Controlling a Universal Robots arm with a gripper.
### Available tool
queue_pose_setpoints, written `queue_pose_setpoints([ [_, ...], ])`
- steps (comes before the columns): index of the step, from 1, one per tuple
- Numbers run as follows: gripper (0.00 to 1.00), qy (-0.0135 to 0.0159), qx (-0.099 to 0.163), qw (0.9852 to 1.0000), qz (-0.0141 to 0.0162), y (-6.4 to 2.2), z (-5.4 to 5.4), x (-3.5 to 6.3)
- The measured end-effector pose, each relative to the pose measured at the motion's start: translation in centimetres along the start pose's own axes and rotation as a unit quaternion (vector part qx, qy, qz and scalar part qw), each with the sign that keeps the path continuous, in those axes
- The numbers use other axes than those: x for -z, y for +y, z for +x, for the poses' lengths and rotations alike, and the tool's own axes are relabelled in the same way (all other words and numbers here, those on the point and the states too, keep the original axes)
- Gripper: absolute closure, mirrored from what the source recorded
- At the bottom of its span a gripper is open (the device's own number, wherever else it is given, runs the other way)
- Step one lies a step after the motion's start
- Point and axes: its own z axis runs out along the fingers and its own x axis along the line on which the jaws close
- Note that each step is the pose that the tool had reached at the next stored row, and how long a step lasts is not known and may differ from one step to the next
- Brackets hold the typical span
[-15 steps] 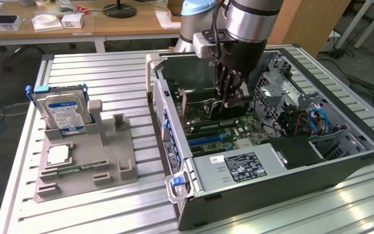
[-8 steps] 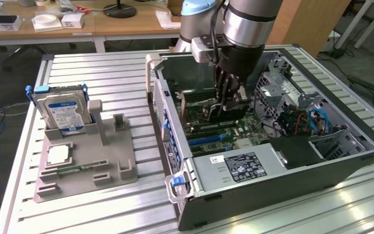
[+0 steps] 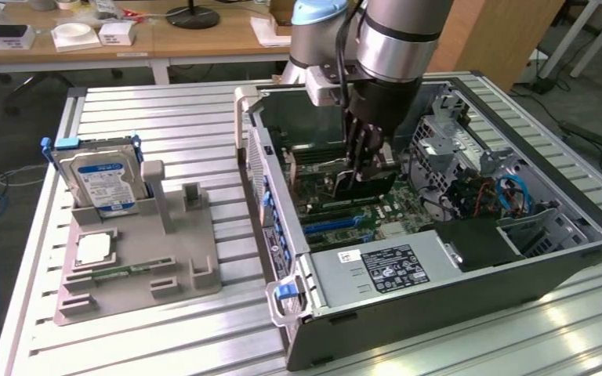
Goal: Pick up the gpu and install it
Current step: 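Insert the gpu into the slot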
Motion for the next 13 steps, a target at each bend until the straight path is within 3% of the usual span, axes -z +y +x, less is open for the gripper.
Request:
queue_pose_setpoints([
  [13, 0.74, 0.0001, 0.000, 1.0000, -0.0009, -0.08, 0.00, -0.67],
])
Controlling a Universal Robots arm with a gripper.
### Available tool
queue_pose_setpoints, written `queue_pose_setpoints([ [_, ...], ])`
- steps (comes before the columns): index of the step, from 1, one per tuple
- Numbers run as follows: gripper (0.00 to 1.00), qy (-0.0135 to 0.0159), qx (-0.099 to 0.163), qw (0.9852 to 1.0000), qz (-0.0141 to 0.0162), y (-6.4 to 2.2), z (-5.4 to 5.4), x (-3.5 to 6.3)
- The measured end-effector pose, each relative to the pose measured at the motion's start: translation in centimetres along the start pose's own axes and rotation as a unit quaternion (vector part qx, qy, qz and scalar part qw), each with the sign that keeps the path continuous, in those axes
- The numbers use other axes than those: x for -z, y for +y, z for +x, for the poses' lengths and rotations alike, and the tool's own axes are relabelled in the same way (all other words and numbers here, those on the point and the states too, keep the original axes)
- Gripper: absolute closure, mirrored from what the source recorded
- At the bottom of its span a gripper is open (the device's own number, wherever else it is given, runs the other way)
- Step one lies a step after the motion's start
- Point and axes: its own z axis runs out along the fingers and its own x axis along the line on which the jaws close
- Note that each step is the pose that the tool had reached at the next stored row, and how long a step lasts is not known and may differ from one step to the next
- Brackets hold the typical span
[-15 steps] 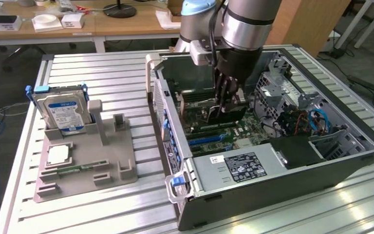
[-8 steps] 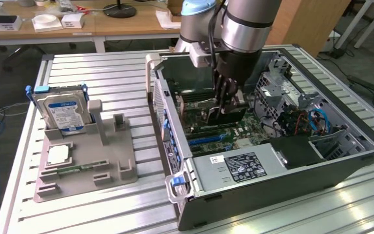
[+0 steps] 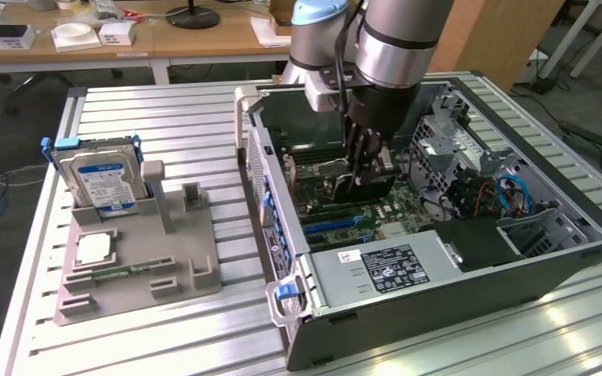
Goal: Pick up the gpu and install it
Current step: 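Insert the gpu into the slot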
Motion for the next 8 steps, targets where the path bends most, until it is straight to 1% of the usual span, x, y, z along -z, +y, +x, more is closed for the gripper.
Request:
queue_pose_setpoints([
  [3, 0.74, 0.0000, 0.000, 1.0000, -0.0025, -0.12, 0.00, -0.10],
  [8, 0.74, 0.0001, 0.000, 1.0000, -0.0049, -0.12, 0.00, -0.49],
])
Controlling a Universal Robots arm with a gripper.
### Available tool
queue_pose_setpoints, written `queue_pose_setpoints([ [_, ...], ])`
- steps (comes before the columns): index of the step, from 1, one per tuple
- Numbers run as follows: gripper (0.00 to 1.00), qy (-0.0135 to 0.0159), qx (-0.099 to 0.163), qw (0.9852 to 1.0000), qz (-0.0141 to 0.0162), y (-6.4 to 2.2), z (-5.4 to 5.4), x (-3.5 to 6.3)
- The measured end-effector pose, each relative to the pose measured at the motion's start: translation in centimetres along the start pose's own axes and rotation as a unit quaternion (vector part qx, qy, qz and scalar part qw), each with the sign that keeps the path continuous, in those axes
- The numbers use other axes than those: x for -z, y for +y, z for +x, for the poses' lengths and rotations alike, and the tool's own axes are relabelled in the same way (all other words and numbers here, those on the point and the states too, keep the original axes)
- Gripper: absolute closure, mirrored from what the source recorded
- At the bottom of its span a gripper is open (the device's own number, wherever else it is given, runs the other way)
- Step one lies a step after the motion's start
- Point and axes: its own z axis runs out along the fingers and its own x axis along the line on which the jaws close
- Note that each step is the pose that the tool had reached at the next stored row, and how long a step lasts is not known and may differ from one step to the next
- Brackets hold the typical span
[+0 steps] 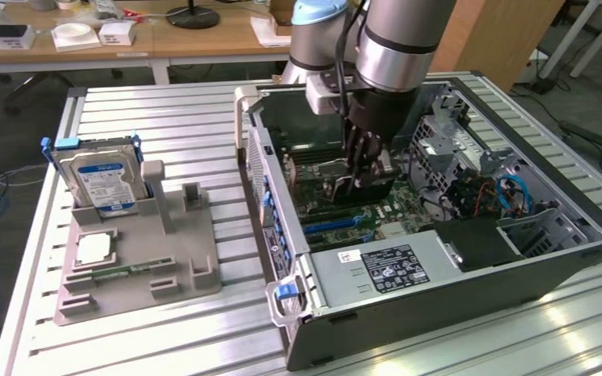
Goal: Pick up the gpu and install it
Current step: 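Insert the gpu into the slot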
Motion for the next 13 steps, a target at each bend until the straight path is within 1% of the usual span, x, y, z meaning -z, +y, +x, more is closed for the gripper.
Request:
queue_pose_setpoints([
  [13, 0.74, 0.0001, 0.000, 1.0000, -0.0051, -0.01, 0.0, -1.22],
])
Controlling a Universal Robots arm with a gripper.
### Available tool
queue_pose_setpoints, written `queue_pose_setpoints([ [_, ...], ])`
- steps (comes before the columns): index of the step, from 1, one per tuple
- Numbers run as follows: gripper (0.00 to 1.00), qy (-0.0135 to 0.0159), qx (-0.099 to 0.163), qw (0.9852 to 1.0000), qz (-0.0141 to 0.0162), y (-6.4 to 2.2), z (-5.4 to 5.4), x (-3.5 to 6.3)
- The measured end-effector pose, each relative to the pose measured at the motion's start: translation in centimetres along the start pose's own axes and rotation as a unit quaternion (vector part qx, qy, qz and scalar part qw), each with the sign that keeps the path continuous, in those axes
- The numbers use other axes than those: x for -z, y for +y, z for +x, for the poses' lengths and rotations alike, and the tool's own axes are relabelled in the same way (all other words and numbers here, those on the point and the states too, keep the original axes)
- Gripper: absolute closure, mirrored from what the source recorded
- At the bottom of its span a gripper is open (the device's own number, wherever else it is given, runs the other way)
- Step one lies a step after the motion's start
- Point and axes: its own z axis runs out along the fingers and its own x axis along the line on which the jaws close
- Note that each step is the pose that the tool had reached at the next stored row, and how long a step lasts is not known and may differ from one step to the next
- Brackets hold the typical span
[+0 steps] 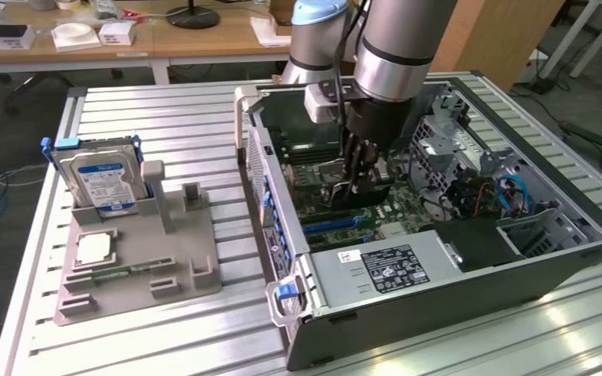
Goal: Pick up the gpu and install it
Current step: 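Insert the gpu into the slot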
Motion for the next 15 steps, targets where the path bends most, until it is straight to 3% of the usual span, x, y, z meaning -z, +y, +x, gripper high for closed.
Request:
queue_pose_setpoints([
  [15, 0.74, 0.0001, 0.000, 1.0000, -0.0001, -0.02, 0.0, -1.21],
])
